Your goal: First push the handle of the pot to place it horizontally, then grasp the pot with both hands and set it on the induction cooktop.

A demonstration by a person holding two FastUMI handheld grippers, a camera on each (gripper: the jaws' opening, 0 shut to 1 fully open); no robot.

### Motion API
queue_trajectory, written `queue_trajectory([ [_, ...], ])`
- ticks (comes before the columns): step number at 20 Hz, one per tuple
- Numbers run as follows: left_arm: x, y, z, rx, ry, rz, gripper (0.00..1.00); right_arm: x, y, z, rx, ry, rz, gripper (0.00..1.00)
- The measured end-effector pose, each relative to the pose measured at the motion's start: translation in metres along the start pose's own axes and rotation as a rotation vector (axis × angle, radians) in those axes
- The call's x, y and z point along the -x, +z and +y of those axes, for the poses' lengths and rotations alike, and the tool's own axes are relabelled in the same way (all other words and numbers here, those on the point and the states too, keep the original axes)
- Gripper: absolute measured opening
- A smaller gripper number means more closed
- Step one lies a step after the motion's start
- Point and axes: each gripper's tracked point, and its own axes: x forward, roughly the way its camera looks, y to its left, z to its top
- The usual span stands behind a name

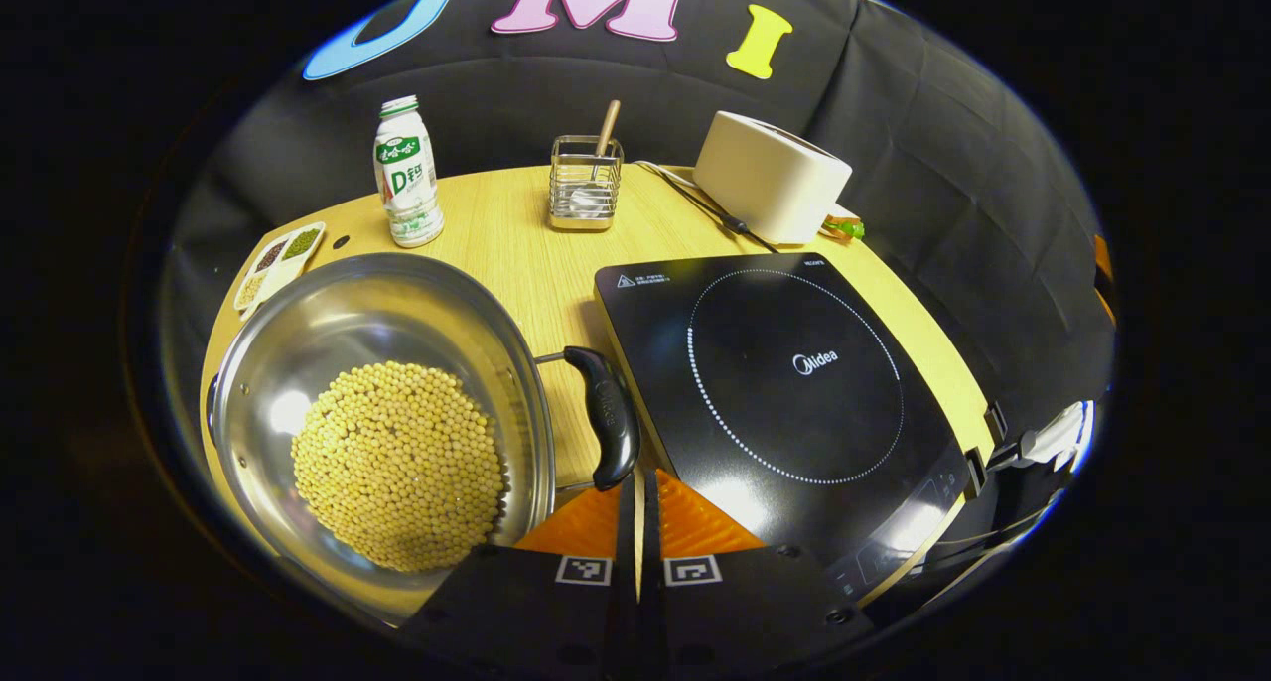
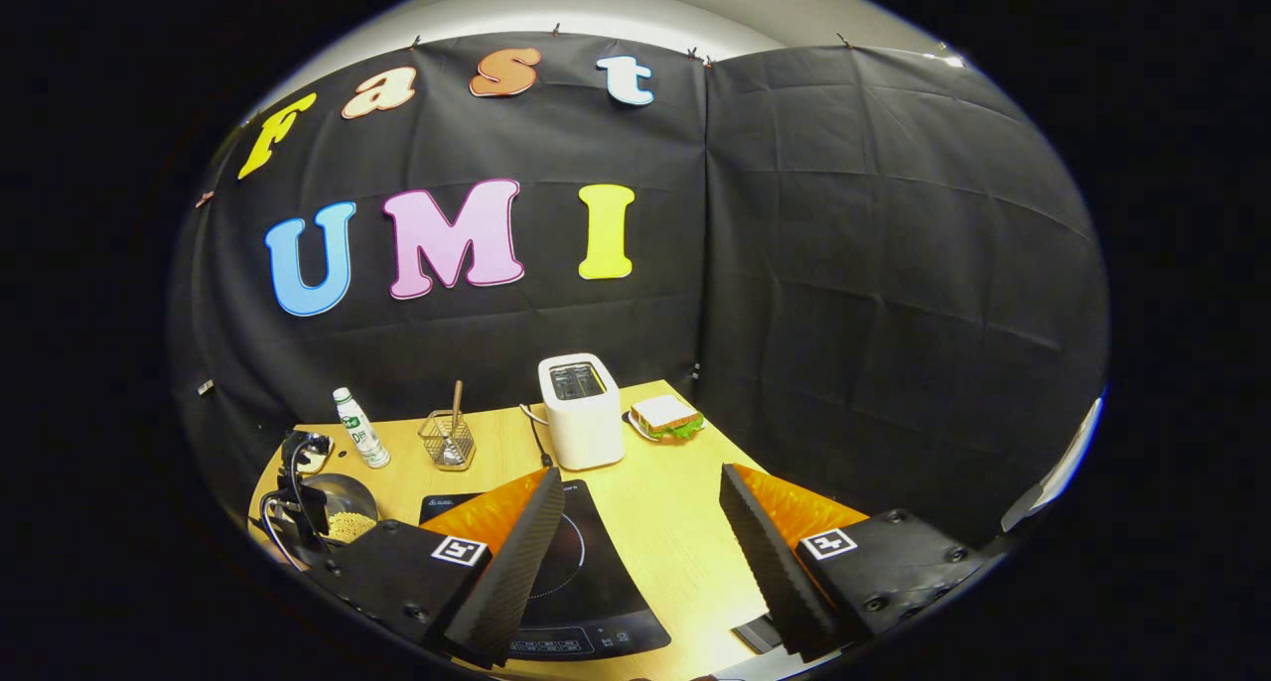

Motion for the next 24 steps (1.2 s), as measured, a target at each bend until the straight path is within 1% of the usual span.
queue_trajectory([
  [4, -0.004, 0.007, 0.001, -0.002, 0.001, -0.008, 0.05, 0.002, -0.003, -0.004, 0.005, -0.001, 0.009, 0.99],
  [8, -0.008, 0.014, 0.005, -0.026, 0.016, -0.033, 0.05, 0.003, -0.003, -0.01, -0.001, -0.013, 0.01, 0.98],
  [11, -0.002, 0.017, 0.002, -0.005, 0.015, -0.057, 0.05, 0.005, -0.006, -0.01, 0.004, -0.014, 0.019, 0.98],
  [15, 0.029, 0.025, -0.011, 0.043, -0.023, -0.14, 0.05, 0.002, -0.011, 0.001, 0.005, 0.01, 0.036, 0.99],
  [17, 0.054, 0.036, -0.009, 0.056, -0.022, -0.211, 0.05, -0.001, -0.015, 0.011, 0.008, 0.036, 0.047, 0.99],
  [18, 0.067, 0.041, -0.003, 0.061, -0.012, -0.25, 0.07, -0.004, -0.017, 0.019, 0.015, 0.056, 0.05, 0.99],
  [19, 0.081, 0.046, 0.004, 0.063, 0.0, -0.289, 0.13, -0.007, -0.019, 0.029, 0.026, 0.079, 0.054, 0.99],
  [20, 0.094, 0.049, 0.013, 0.052, 0.019, -0.318, 0.12, -0.009, -0.021, 0.039, 0.035, 0.102, 0.057, 0.99],
  [22, 0.12, 0.048, 0.04, 0.005, 0.085, -0.353, 0.37, -0.017, -0.023, 0.067, 0.028, 0.157, 0.068, 0.99],
  [24, 0.145, 0.045, 0.064, -0.012, 0.141, -0.383, 0.63, -0.023, -0.026, 0.1, 0.03, 0.215, 0.087, 0.99],
])
